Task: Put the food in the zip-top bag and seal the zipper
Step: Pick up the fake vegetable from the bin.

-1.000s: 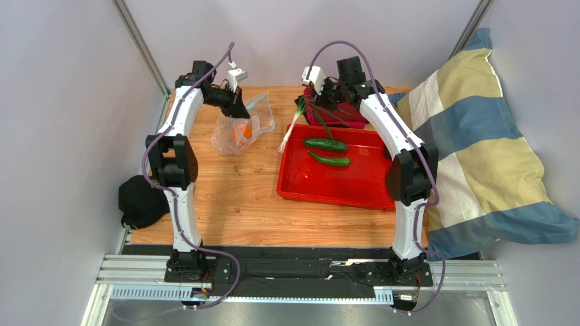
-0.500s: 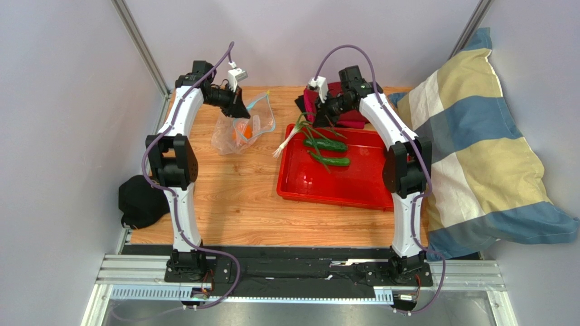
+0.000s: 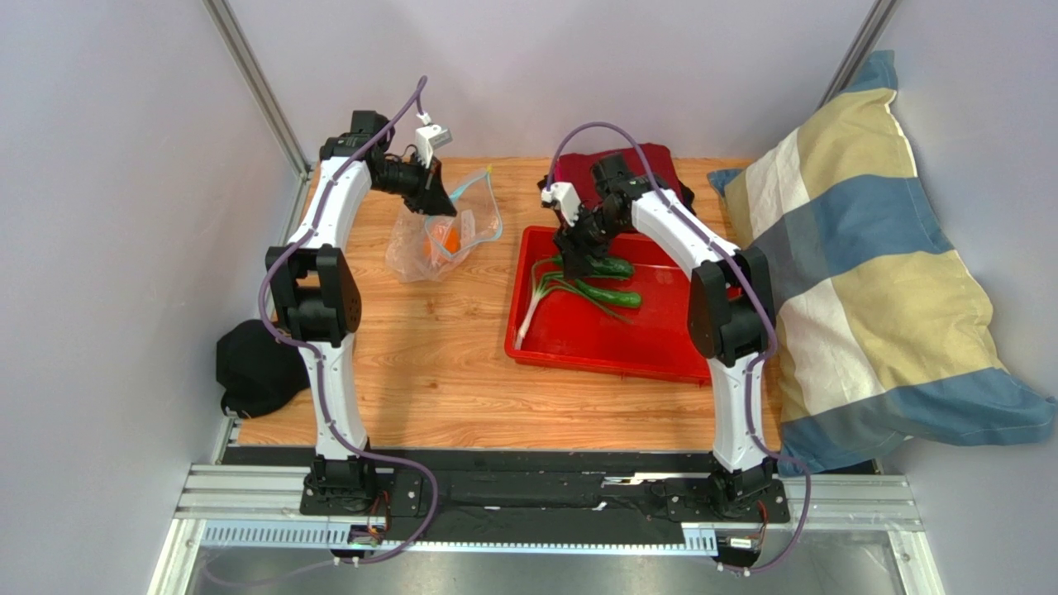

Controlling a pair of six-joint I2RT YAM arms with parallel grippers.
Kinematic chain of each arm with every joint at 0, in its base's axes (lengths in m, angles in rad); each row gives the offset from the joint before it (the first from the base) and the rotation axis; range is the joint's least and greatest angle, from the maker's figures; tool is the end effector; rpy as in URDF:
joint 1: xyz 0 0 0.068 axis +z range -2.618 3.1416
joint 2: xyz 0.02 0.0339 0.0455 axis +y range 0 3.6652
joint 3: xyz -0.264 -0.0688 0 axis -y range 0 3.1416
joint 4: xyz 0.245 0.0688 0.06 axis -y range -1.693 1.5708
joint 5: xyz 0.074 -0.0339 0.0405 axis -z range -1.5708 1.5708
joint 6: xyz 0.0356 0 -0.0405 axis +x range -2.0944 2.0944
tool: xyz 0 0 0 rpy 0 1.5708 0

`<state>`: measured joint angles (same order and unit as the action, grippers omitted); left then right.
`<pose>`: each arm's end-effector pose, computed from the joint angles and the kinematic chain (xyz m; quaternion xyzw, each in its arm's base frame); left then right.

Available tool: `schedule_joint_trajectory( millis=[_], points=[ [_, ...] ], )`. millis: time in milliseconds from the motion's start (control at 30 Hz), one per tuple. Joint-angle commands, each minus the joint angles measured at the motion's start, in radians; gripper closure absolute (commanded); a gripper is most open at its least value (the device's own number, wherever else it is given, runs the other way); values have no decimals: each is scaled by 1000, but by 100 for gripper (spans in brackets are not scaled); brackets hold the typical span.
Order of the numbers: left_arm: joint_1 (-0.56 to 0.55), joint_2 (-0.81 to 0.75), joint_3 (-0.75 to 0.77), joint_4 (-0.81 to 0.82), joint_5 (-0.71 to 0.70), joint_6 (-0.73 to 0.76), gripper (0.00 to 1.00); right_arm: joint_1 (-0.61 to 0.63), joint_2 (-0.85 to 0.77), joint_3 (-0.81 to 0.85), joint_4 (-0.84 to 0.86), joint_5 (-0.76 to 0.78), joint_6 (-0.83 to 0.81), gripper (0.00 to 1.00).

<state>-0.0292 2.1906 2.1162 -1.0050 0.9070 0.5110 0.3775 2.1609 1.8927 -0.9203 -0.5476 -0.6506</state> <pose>0.4664 -0.0417 0.2854 0.3354 0.8119 -0.3605 0.3137 0.4189 0.1860 0.2289 -0.5095 0.7978 0.2381 0.2173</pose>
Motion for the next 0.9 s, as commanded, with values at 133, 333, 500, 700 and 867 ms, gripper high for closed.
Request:
schedule_joint_trajectory(
  millis=[133,333,500,700,867],
  points=[
    [6,-17,30,17,30,12,100,8,-105,-188,46,141,-18,29],
    [6,-22,19,17,29,17,100,6,-157,-293,153,170,-67,17],
    [6,-25,11,17,29,17,100,9,-141,-227,150,158,-20,19],
    [6,-20,13,23,26,17,100,21,-75,-219,179,244,-29,21],
    [6,-12,14,28,26,9,100,50,-21,-162,192,232,-11,22]
  ],
)
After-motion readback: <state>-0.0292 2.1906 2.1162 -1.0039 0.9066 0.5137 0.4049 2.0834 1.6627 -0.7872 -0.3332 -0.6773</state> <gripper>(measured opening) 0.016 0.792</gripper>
